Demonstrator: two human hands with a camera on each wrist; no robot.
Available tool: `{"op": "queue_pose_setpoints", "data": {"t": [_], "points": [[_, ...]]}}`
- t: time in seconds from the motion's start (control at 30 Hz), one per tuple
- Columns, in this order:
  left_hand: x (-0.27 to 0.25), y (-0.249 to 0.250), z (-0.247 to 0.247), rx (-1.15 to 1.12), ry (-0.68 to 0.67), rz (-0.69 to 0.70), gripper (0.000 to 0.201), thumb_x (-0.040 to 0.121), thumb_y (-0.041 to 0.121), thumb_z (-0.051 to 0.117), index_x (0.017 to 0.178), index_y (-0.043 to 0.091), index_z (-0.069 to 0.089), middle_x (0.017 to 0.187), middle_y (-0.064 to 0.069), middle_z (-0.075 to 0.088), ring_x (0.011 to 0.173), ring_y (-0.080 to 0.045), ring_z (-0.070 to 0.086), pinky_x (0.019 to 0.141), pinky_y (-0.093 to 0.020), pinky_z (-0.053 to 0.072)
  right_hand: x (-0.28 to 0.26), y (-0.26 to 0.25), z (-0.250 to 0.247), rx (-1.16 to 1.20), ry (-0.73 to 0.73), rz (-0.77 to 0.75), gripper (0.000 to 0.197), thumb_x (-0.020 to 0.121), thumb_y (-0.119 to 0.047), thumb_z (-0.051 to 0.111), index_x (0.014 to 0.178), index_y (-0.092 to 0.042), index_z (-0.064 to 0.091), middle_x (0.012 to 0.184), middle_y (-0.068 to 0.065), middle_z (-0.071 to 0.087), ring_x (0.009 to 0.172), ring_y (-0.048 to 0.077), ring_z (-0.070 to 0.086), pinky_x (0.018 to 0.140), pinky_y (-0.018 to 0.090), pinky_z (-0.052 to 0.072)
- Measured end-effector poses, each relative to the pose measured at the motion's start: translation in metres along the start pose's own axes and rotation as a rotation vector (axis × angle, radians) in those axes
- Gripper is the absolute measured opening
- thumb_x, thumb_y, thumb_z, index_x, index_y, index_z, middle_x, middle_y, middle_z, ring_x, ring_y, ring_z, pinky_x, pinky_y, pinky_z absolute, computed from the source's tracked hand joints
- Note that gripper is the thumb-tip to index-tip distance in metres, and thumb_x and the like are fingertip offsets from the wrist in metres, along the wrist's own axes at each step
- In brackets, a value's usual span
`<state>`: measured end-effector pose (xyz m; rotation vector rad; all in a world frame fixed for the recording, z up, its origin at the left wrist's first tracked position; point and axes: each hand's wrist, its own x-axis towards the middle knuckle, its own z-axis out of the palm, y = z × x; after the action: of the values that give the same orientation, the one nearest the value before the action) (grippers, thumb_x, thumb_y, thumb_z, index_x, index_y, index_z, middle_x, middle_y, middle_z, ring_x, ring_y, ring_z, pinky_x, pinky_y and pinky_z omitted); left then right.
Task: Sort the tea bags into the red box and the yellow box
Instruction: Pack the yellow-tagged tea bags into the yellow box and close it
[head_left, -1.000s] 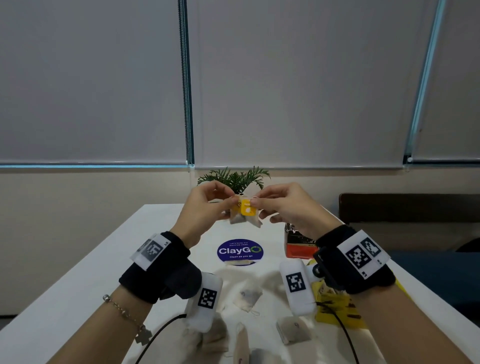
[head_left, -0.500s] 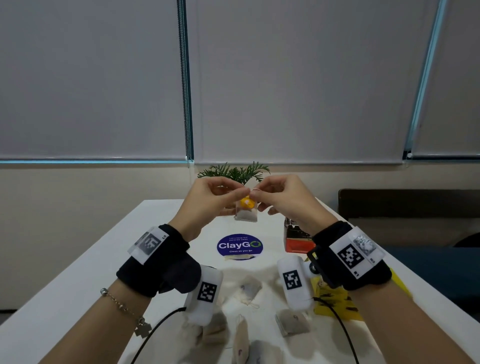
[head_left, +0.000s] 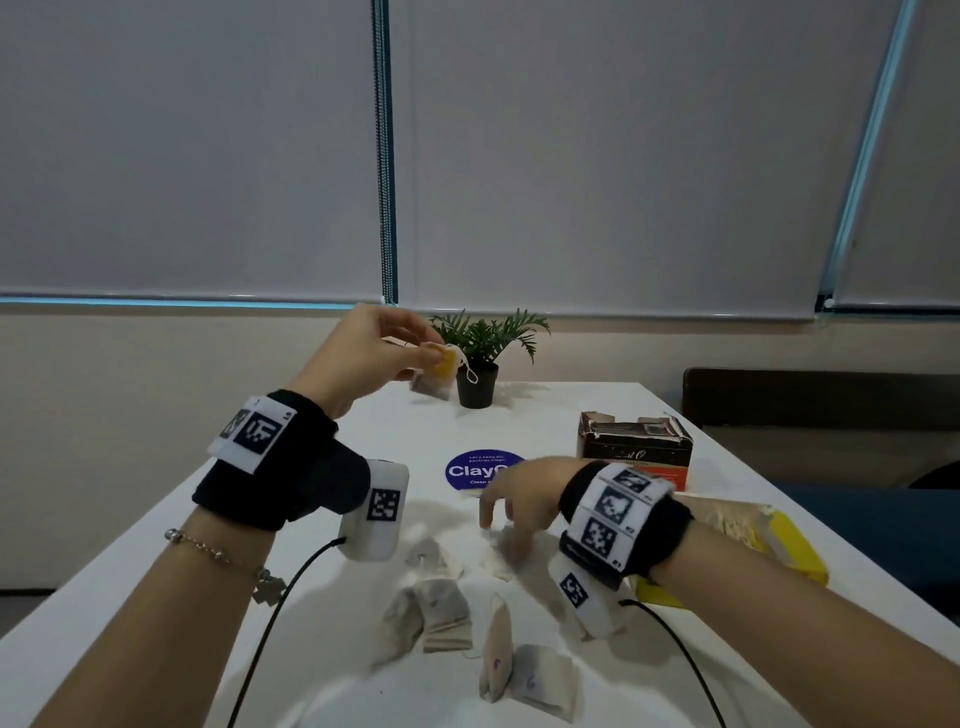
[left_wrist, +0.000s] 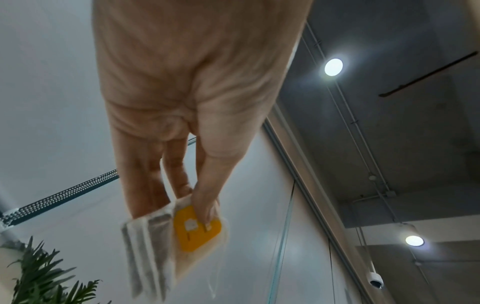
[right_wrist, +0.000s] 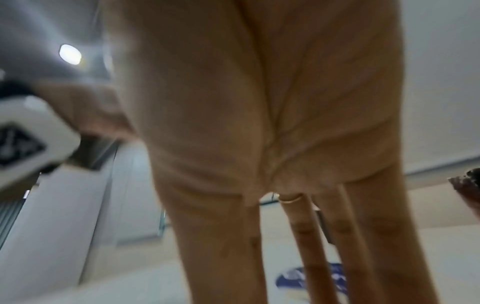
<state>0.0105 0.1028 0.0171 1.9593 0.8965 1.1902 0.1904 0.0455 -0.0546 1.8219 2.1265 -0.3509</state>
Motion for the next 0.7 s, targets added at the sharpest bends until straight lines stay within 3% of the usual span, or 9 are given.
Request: {"op": "queue_pose_setpoints", "data": {"t": [0.07,0.13,0.17,0.23,0.3,0.37,0.43,0.53,0.7], "points": [[0.0,0.001,0.002,0.043,-0.006,0.021,0.016,0.079,0.004,0.075,0.075,0.018,0.07,0.08,-0.003,0.068,0.079,-0.02,0.064,0.079,-0.037,0.054,0.005,-0.005,0.006,-0.072,0.006,0.003,0.047,0.08,-0.023,0.078,0.123,-0.016,0.061,0.122,0.003,0.057,0.085,0.018,0.058,0.069,0.027,0.047],[-0.002,0.002,0.003,0.086,-0.032,0.048,0.017,0.079,0.006,0.075,0.074,0.021,0.07,0.079,-0.001,0.067,0.076,-0.016,0.061,0.072,-0.031,0.05,0.009,-0.006,0.007,-0.092,0.005,0.008,0.041,0.08,-0.021,0.078,0.117,-0.011,0.064,0.107,0.004,0.06,0.062,0.011,0.051,0.056,0.024,0.044],[-0.002,0.003,0.003,0.1,-0.046,0.059,0.016,0.08,0.006,0.075,0.074,0.021,0.069,0.08,-0.001,0.068,0.074,-0.013,0.061,0.069,-0.027,0.048,0.009,-0.005,0.007,-0.103,-0.01,0.013,0.039,0.08,-0.022,0.078,0.115,-0.01,0.065,0.1,0.003,0.06,0.058,0.009,0.05,0.056,0.024,0.044],[-0.003,0.005,0.001,0.132,-0.078,0.075,0.013,0.081,0.008,0.075,0.076,0.019,0.068,0.08,0.0,0.069,0.071,-0.008,0.06,0.065,-0.022,0.046,0.008,0.004,0.004,-0.07,-0.03,0.014,0.031,0.082,-0.024,0.076,0.109,-0.012,0.066,0.091,0.0,0.063,0.063,0.011,0.054,0.065,0.027,0.05],[-0.003,0.005,-0.003,0.185,-0.132,0.09,0.011,0.082,0.009,0.074,0.08,0.018,0.068,0.079,0.003,0.069,0.072,-0.008,0.061,0.064,-0.022,0.046,0.005,0.018,0.0,0.075,-0.024,0.002,0.023,0.084,-0.021,0.072,0.106,-0.015,0.065,0.098,0.002,0.069,0.073,0.012,0.059,0.072,0.028,0.052],[-0.003,0.003,-0.008,0.225,-0.227,0.113,0.011,0.082,0.008,0.073,0.083,0.018,0.068,0.078,0.004,0.068,0.073,-0.012,0.063,0.065,-0.024,0.048,-0.001,0.033,-0.007,0.277,0.032,-0.032,0.019,0.09,-0.021,0.065,0.109,-0.017,0.064,0.104,0.003,0.071,0.082,0.011,0.062,0.069,0.023,0.051],[-0.001,0.001,-0.011,0.246,-0.312,0.136,0.012,0.083,0.007,0.073,0.085,0.018,0.068,0.078,0.006,0.068,0.071,-0.009,0.064,0.064,-0.024,0.048,-0.009,0.044,-0.016,0.467,0.164,-0.076,0.015,0.096,-0.022,0.056,0.109,-0.018,0.062,0.098,-0.002,0.067,0.083,0.011,0.059,0.066,0.021,0.046],[0.001,-0.003,-0.011,0.271,-0.359,0.131,0.014,0.084,0.007,0.072,0.082,0.02,0.069,0.077,0.007,0.068,0.07,-0.006,0.064,0.067,-0.023,0.048,-0.013,0.053,-0.027,0.855,0.363,-0.122,0.018,0.099,-0.009,0.043,0.095,-0.015,0.059,0.084,0.001,0.061,0.078,0.012,0.056,0.065,0.025,0.039],[-0.001,-0.002,-0.001,0.248,-0.437,0.162,0.014,0.08,0.004,0.074,0.08,0.018,0.071,0.077,0.012,0.071,0.082,-0.009,0.067,0.076,-0.017,0.049,-0.007,0.047,-0.034,1.256,0.385,-0.269,0.027,0.1,-0.004,0.04,0.085,-0.017,0.058,0.073,0.0,0.055,0.072,0.013,0.057,0.061,0.023,0.038]]}}
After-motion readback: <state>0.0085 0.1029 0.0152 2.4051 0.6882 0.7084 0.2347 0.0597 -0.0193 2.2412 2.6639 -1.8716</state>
